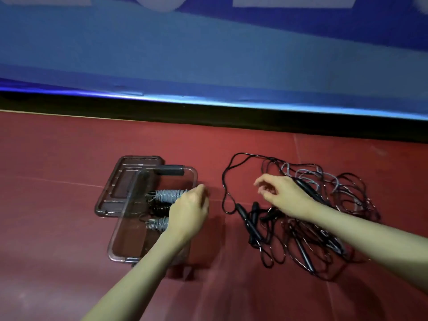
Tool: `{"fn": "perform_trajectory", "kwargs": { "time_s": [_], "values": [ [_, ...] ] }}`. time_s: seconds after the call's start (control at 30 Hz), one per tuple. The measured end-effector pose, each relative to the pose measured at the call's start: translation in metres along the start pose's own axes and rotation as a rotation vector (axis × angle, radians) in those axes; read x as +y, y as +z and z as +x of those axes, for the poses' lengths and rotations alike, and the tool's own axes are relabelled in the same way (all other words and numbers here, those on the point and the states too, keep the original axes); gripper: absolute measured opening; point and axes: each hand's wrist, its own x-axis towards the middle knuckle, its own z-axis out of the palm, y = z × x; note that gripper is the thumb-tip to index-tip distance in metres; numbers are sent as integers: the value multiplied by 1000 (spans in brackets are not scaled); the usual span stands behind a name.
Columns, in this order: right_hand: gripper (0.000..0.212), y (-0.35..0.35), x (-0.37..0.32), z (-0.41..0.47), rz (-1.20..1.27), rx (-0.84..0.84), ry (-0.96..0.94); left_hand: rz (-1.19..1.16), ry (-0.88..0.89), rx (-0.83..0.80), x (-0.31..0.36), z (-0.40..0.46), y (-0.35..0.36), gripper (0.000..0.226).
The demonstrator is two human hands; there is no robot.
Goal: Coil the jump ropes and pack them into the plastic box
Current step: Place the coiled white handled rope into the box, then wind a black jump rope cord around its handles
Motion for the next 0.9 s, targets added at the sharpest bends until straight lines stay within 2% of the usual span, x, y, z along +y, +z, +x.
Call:
{"fn": "perform_trajectory", "kwargs": {
  "time_s": [0.23,0.37,0.53,0.7,0.9],
  "values": [
    [22,-20,79,-77,113,217,191,-98,71,-129,65,-11,53,9],
    [29,-8,127,-103,118,261,298,-73,122,-230,84,-13,93,11],
    [26,17,159,-118,57,192,288,46,307,-337,77,-13,135,11],
    [26,47,178,-124,-25,35,269,317,559,-419,42,-5,167,28],
    [30,73,179,-118,-136,-44,258,443,618,-474,25,9,167,31]
  ]
}}
